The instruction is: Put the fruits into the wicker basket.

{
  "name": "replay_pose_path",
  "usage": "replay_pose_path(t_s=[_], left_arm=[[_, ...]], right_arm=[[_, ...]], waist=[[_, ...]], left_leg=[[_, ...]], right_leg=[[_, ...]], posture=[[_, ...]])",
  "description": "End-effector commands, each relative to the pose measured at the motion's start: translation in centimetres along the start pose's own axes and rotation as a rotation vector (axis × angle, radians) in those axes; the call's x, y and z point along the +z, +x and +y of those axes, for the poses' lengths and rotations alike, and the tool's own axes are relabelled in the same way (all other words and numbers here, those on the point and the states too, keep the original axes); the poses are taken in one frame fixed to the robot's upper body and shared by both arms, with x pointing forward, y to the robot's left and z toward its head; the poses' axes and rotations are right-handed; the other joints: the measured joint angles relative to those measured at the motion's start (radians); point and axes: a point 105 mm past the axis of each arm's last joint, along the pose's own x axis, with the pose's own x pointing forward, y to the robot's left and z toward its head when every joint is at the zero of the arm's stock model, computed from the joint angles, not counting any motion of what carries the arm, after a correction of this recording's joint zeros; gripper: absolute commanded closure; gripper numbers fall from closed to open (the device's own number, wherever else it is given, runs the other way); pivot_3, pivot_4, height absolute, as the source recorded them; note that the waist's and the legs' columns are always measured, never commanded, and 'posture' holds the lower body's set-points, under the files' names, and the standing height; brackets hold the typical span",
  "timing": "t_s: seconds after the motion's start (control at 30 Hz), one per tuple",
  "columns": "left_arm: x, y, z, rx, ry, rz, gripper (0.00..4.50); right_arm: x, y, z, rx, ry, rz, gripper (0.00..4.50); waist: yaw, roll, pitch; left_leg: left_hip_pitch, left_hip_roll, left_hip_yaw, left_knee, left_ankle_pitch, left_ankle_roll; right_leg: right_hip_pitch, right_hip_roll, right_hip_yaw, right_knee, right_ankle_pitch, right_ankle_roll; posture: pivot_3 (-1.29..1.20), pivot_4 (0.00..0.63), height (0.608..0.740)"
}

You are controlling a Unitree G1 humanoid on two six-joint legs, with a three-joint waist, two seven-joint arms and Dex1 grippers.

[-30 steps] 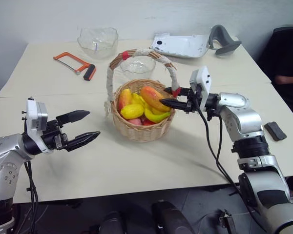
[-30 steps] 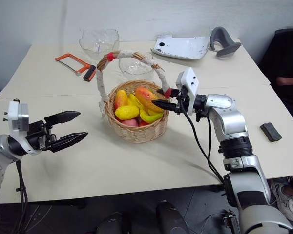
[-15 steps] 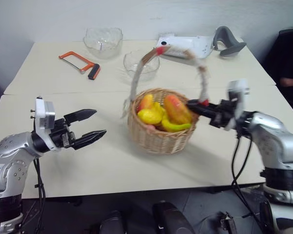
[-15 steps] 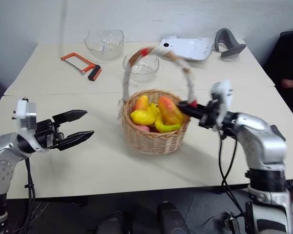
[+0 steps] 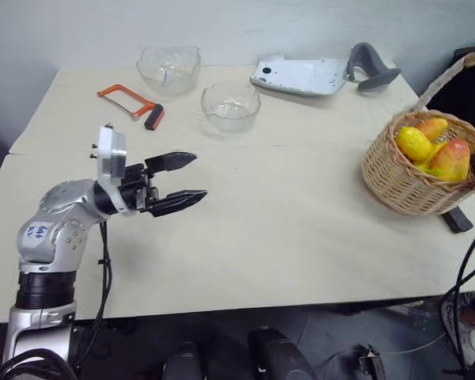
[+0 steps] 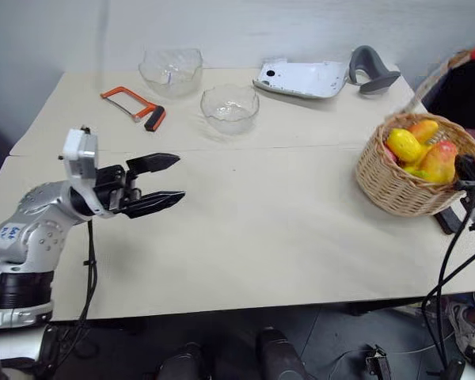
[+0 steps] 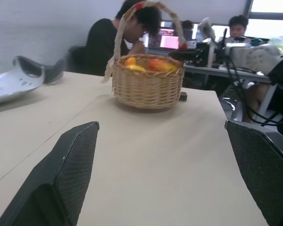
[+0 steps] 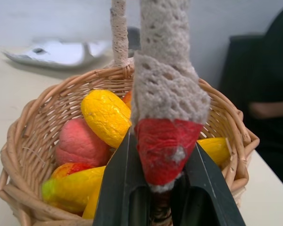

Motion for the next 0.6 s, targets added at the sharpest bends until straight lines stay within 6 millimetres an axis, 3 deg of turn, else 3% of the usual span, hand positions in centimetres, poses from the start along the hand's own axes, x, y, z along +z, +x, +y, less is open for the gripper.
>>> replay_pose_path(t_s=[0.03, 0.27, 0.5, 0.6], left_arm=[[0.2, 0.6, -0.3, -0.041, 0.033, -0.001, 0.0], [-0.2, -0.1, 0.0, -0.018, 0.03, 0.009, 0.0], [-0.7, -1.0, 0.2, 0.014, 0.024, 0.025, 0.0], [-0.8, -1.4, 0.4, 0.026, 0.029, 0.039, 0.0]], right_arm=[[0.6, 1.3, 0.3, 0.026, -0.045, -0.052, 4.36], [1.0, 3.1, 1.0, 0.087, 0.004, -0.105, 4.36], [1.1, 4.9, 3.4, 0.164, 0.074, -0.106, 4.36], [0.7, 5.1, 3.9, 0.192, 0.083, -0.079, 3.44]], waist=[[-0.005, 0.001, 0.0], [-0.002, 0.001, 0.0], [-0.004, 0.001, 0.0], [-0.002, 0.001, 0.0]], left_leg=[[0.001, 0.0, 0.0, 0.0, 0.0, 0.0], [0.0, 0.001, -0.001, 0.001, 0.0, 0.0], [0.0, 0.001, -0.001, 0.001, 0.0, -0.001], [0.0, 0.001, -0.001, 0.001, 0.0, -0.001]], right_leg=[[0.0, 0.001, 0.001, 0.0, 0.0, 0.0], [0.0, 0.002, 0.003, 0.0, 0.0, 0.0], [0.0, 0.003, 0.003, 0.001, 0.0, 0.0], [0.0, 0.003, 0.003, 0.001, 0.0, 0.0]], posture=[[0.0, 0.15, 0.74], [0.0, 0.15, 0.74], [0.0, 0.15, 0.74], [0.0, 0.15, 0.74]])
